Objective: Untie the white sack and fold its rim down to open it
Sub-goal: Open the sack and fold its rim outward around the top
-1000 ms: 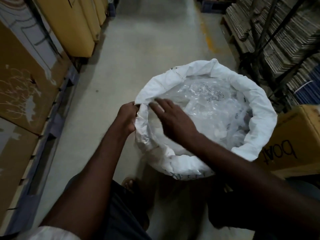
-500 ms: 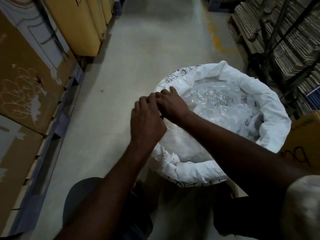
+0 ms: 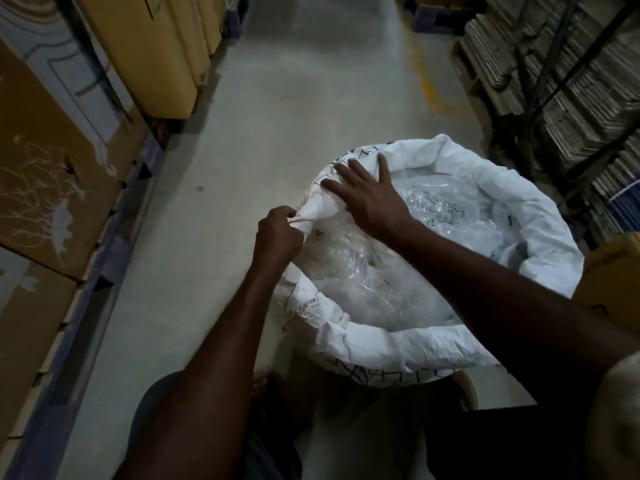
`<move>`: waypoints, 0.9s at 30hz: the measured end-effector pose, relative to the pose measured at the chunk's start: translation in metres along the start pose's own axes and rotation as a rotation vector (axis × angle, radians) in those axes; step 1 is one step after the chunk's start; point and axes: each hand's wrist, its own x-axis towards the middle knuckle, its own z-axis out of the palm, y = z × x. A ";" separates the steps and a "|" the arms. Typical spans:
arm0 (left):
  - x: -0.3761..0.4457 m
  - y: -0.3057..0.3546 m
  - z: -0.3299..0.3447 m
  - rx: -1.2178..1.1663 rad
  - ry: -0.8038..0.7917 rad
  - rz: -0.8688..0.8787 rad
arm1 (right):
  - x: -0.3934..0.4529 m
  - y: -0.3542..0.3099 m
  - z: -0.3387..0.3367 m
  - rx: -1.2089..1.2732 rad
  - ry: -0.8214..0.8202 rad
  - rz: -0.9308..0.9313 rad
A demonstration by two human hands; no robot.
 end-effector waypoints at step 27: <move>0.127 0.055 0.036 -0.196 -0.021 0.049 | 0.057 0.105 -0.006 0.337 0.180 0.081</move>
